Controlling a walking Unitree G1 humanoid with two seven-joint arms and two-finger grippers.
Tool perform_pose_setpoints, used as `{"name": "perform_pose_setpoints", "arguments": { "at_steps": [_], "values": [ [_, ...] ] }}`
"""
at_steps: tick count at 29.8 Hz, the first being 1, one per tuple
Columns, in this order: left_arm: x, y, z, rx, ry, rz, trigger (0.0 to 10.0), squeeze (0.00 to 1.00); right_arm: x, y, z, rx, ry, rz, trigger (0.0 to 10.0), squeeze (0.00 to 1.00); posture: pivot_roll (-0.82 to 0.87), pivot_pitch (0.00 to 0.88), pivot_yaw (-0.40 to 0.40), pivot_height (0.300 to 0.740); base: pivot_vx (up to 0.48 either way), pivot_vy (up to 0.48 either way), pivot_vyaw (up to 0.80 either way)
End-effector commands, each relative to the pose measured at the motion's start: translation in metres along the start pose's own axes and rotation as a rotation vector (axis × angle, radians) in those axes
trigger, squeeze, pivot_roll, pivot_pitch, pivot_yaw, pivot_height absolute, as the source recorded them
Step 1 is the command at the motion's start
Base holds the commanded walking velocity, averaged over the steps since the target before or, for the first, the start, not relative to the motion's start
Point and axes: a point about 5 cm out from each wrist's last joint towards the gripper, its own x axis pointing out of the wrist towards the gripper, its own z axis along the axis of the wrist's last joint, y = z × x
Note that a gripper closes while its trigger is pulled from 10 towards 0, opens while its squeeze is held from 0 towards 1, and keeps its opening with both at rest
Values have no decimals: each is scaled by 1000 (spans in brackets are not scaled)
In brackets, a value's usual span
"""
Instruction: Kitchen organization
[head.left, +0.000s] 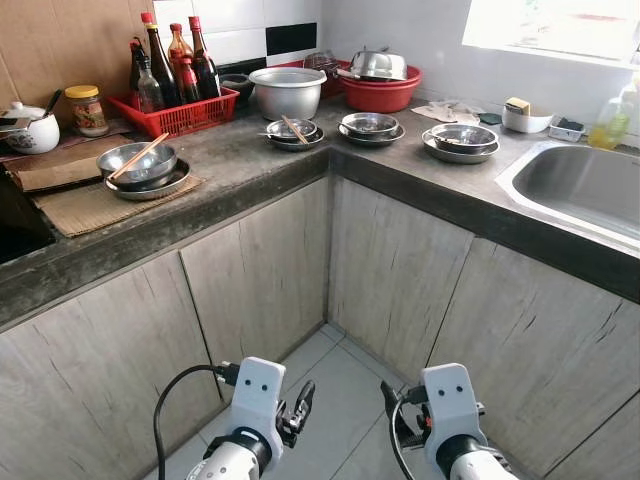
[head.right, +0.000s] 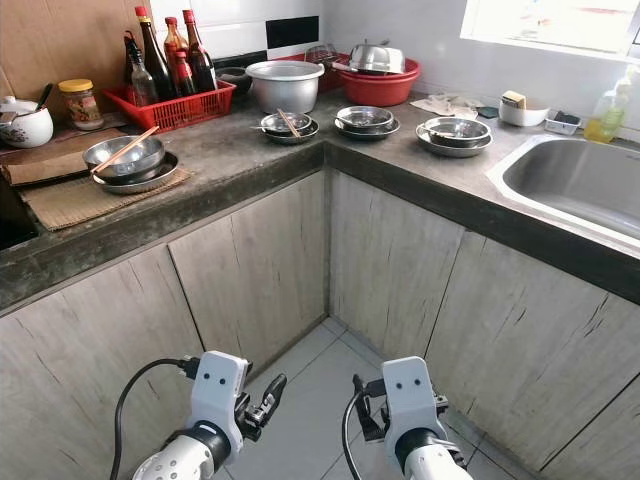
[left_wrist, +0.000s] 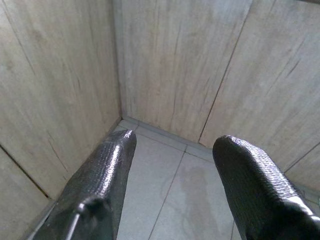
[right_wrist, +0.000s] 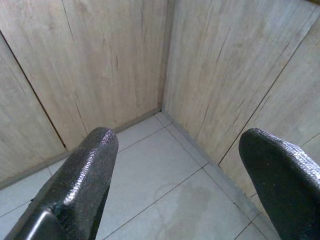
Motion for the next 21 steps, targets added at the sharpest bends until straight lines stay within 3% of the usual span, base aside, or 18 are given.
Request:
{"name": "perform_pose_setpoints", "arguments": {
  "at_steps": [1,5,13,21],
  "values": [
    [-1,-2,10,21,-44,-14,10000,0,-1,-3,6,10,-16,-21,10000,0,6,0,-35,740,0,0,0],
    [-6,-10,21,123,-155,-93,10000,0,0,-5,15,50,-89,-27,10000,0,10,0,-14,740,0,0,0],
    [-4,-5,24,156,-177,-108,10000,0,1,-3,22,-16,-102,-79,10000,0,-2,0,17,740,0,0,0],
    [-4,1,25,100,-213,-97,10000,0,3,0,24,-9,-130,-67,10000,0,-3,0,13,740,0,0,0]
  ]
}}
